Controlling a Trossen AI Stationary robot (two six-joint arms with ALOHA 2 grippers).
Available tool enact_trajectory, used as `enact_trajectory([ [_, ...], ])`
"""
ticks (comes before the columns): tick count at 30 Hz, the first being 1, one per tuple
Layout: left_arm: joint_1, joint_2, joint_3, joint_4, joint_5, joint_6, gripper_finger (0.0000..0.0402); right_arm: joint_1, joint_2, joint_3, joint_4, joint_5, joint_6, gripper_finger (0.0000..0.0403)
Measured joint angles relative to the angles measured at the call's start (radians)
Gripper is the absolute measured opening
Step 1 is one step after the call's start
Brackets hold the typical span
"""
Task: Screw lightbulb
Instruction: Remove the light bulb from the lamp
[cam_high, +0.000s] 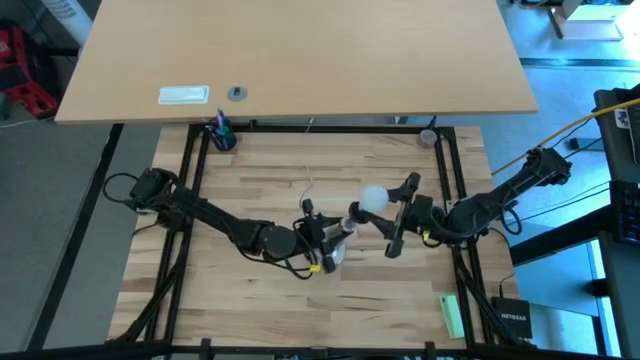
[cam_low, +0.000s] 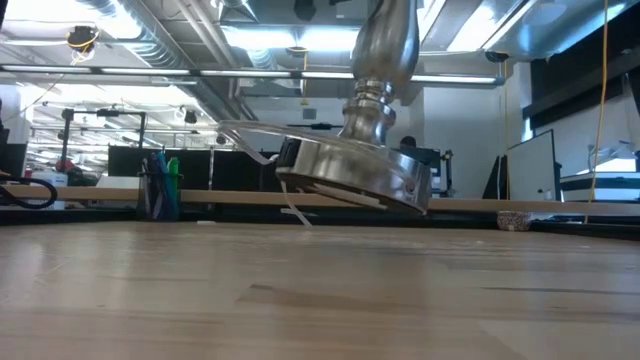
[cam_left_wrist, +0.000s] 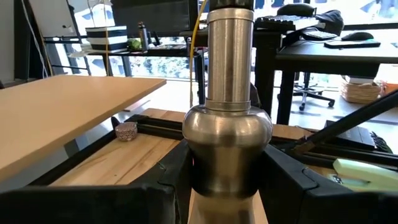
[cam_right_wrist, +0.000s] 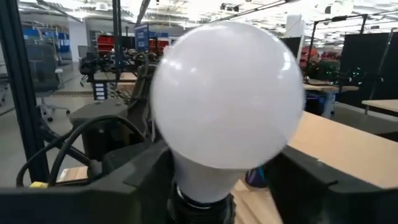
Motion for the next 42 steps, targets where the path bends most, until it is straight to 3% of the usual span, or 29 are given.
enact_trajectory([
  [5, 0.000, 0.000, 0.000, 0.002, -0.008, 0.011, 0.0126, -0.009, 0.000, 0.000, -0.014, -0.025, 0.000, 0.0145],
  [8, -0.008, 0.000, 0.000, 0.002, -0.009, 0.026, 0.0126, -0.007, 0.000, 0.000, -0.016, -0.029, -0.021, 0.0142],
  [11, -0.021, -0.001, 0.000, 0.003, 0.039, 0.039, 0.0126, -0.005, -0.015, 0.000, -0.033, -0.111, -0.039, 0.0142],
  [13, -0.023, -0.003, 0.000, 0.009, 0.151, 0.043, 0.0126, -0.005, -0.031, -0.001, -0.048, -0.237, -0.045, 0.0142],
  [20, 0.004, -0.003, 0.000, 0.011, 0.683, 0.007, 0.0126, -0.009, -0.062, -0.003, -0.102, -0.819, -0.109, 0.0142],
  [23, 0.019, -0.003, 0.001, 0.018, 0.803, -0.029, 0.0126, -0.011, -0.054, -0.003, -0.095, -0.972, -0.152, 0.0142],
  [31, 0.029, -0.003, 0.003, -0.016, 0.849, -0.053, 0.0126, -0.011, -0.050, -0.003, -0.099, -0.998, -0.163, 0.0142],
  [36, 0.026, -0.002, 0.001, 0.002, 0.747, -0.024, 0.0126, -0.007, -0.052, -0.002, -0.101, -0.801, -0.117, 0.0144],
  [42, 0.006, 0.001, -0.003, -0.013, 0.517, 0.006, 0.0126, -0.004, -0.060, 0.002, -0.163, -0.546, -0.054, 0.0274],
])
